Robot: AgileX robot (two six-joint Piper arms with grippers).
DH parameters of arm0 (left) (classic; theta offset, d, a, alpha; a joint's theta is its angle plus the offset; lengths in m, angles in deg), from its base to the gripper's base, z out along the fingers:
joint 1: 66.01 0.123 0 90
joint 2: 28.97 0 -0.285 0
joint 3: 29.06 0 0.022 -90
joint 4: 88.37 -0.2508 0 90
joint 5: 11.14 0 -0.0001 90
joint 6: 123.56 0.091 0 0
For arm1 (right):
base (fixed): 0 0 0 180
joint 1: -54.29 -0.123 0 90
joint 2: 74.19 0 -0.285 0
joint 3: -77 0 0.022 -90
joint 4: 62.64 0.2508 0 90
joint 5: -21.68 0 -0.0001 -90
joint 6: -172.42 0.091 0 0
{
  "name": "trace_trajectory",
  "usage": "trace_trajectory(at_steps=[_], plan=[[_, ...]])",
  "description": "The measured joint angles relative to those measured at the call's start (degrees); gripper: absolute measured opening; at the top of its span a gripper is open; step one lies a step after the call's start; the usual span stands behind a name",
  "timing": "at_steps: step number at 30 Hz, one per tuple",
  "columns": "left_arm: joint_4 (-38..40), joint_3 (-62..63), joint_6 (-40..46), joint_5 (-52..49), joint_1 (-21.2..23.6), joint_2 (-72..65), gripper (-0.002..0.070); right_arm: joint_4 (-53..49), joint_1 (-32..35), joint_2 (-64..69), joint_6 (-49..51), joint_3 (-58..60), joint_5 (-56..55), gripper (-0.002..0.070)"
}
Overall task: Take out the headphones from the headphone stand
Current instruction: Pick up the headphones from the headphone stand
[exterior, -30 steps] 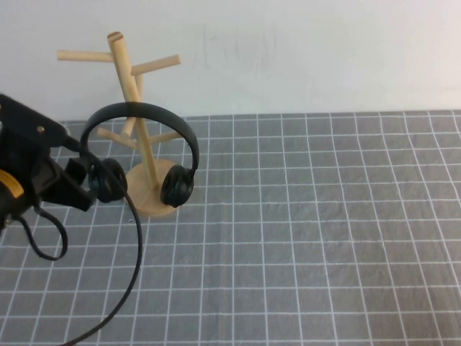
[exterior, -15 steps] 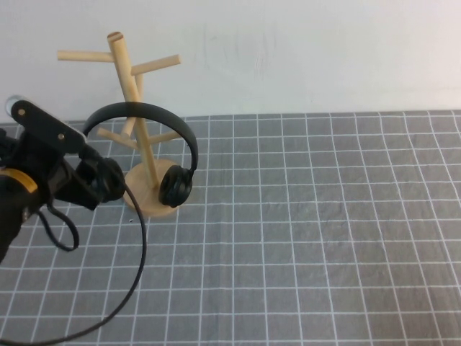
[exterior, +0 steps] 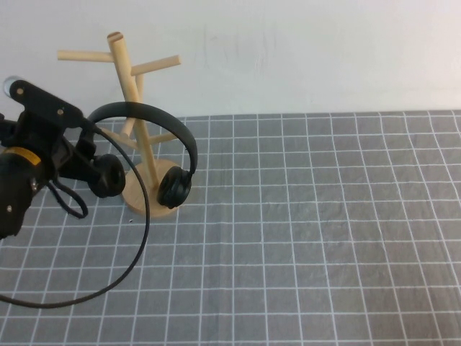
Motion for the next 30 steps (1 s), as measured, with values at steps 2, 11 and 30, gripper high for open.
trace_trajectory(at_steps=[2, 11, 30], plan=[[0.0, 0.3, -0.5, 0.0, 0.0, -0.5, 0.0414, 0.0, 0.0, 0.0, 0.0, 0.0, 0.0, -0.0006], [0.0, 0.9, -3.5, 4.2, 0.0, -3.1, 0.0414, 0.0, 0.0, 0.0, 0.0, 0.0, 0.0, -0.0006], [-9.0, 1.2, -14.3, 10.4, 0.0, -7.9, 0.0397, 0.0, 0.0, 0.0, 0.0, 0.0, 0.0, -0.0006]])
